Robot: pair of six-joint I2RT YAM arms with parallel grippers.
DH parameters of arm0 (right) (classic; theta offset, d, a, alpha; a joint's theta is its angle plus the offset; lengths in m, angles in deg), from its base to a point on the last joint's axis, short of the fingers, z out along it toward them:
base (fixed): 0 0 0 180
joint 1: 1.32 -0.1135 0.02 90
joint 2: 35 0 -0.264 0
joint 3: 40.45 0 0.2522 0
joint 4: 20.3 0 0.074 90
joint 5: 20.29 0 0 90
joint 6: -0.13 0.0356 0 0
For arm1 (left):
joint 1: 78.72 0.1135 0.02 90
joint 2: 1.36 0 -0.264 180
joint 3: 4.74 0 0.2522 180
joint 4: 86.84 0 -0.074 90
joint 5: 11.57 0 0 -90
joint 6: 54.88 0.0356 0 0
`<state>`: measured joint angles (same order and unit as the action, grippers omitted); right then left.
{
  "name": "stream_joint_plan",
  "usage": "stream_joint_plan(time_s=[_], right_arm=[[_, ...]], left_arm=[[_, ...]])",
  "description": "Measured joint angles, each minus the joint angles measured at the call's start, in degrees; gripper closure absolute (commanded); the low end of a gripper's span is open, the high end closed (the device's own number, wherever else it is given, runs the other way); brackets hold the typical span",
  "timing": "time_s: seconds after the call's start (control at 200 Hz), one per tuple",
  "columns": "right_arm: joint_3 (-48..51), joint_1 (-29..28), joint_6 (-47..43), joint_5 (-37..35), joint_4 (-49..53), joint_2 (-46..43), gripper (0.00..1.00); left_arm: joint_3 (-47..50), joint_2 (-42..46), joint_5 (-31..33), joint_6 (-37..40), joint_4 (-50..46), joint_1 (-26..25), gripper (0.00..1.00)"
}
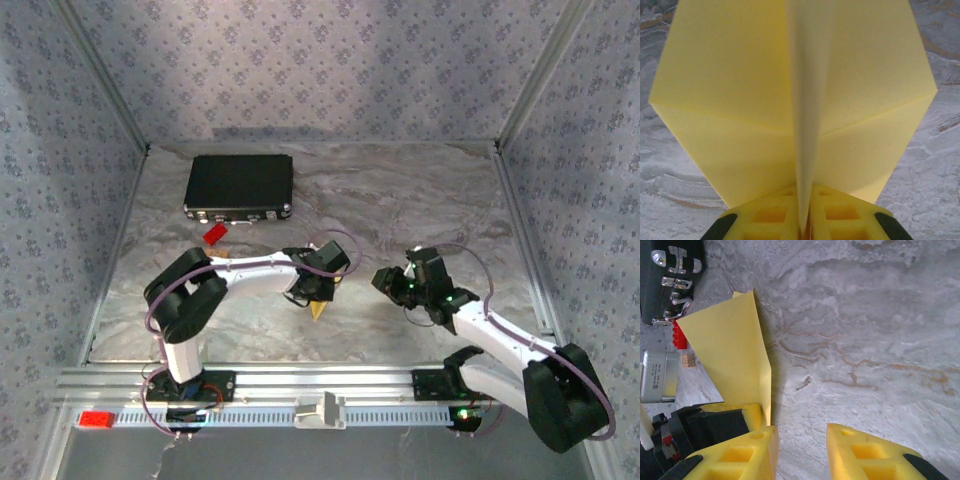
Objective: Fold a paper plane with a square sheet of paper (pick it up from the middle)
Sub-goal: Move a paper plane to the center of the table.
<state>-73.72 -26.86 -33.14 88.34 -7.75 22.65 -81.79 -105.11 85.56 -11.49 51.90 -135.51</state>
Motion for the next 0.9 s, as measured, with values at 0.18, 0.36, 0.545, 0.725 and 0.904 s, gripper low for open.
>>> stream_joint_plan(time_s=[0.18, 0.36, 0.545, 0.725, 0.904], right_arm=[[0.7, 0.1, 0.0, 0.0, 0.7, -0.7, 0.68], [1.0, 0.1, 0.0, 0.0, 0.9, -0.8, 0.67], [1.1, 0.1, 0.4, 0.0, 1.0, -1.6, 0.67], [2.0, 0.1, 0.5, 0.0, 1.1, -2.0, 0.66], [2.1, 0.2, 0.5, 0.1, 1.1, -2.2, 0.66]], left_arm=[[0.0, -0.1, 0.5, -1.4, 0.0, 0.0, 0.8], [0.0, -0.4, 1.3, -2.6, 0.2, 0.0, 0.74], [0.0, -0.7, 1.9, -4.5, 0.5, -0.2, 0.67], [0.0, -1.0, 2.4, -7.2, 1.2, -0.4, 0.63], [0.0, -1.2, 2.6, -8.6, 1.3, -0.6, 0.63]])
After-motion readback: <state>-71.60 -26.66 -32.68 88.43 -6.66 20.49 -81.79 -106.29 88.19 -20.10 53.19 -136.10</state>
